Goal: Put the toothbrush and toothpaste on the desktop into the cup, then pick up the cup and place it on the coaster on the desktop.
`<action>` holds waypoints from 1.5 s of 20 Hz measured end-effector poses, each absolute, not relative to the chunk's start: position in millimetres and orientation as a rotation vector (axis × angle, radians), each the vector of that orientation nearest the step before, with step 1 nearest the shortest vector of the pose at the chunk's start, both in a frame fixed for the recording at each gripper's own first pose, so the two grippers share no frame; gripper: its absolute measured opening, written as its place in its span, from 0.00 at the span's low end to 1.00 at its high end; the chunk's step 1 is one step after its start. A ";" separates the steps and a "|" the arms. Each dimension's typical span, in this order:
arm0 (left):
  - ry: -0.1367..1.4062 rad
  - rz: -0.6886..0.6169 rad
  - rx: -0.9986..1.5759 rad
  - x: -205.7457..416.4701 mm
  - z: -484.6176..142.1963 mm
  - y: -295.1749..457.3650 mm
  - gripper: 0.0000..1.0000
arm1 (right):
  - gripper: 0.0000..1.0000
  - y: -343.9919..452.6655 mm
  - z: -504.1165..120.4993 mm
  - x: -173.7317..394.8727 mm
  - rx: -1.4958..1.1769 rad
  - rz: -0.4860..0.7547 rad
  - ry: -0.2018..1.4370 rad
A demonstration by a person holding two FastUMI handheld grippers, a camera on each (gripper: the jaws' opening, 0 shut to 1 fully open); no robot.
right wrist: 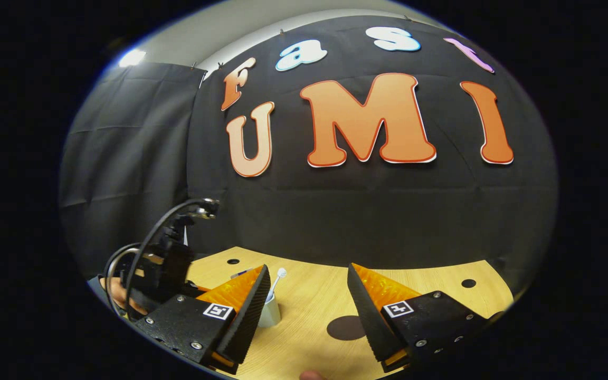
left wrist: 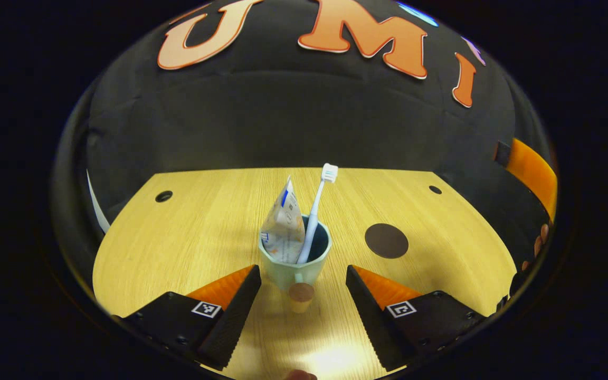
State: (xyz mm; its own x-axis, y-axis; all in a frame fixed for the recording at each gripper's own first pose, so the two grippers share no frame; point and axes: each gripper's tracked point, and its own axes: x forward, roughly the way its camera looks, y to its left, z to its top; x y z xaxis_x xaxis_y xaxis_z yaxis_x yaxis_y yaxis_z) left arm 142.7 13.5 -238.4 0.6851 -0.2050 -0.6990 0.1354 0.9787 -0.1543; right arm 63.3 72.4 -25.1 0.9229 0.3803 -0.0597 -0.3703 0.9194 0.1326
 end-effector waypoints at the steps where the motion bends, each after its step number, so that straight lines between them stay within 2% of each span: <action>1: 0.829 -0.194 -0.102 141.6 -244.3 13.5 0.97 | 0.88 68.2 -24.4 59.1 0.119 0.386 0.085; 6: 0.976 -0.217 -0.036 141.1 -265.7 8.3 0.97 | 0.89 54.2 -20.7 36.7 0.075 0.405 0.061; 12: 1.072 -0.205 -0.003 139.9 -277.6 13.5 0.96 | 0.90 42.4 -34.8 26.7 0.098 0.406 0.092; 13: 1.079 -0.197 -0.004 140.9 -278.9 14.1 0.85 | 0.90 41.9 -35.8 24.3 0.107 0.408 0.093; 16: 1.112 -0.172 0.023 155.1 -282.8 22.9 0.69 | 0.90 47.0 -43.2 19.1 0.100 0.428 0.102; 17: 1.125 -0.165 0.027 157.0 -287.6 27.4 0.56 | 0.90 47.9 -45.2 16.6 0.106 0.436 0.103; 19: 1.152 -0.135 0.032 148.8 -298.5 23.8 0.43 | 0.90 49.4 -51.5 14.7 0.119 0.445 0.115; 20: 1.145 -0.124 0.031 158.2 -303.0 19.6 0.26 | 0.90 47.2 -54.3 14.5 0.123 0.439 0.120; 30: 1.065 -0.094 -0.066 174.5 -306.3 13.1 0.21 | 0.90 31.9 -64.9 13.9 0.188 0.411 0.124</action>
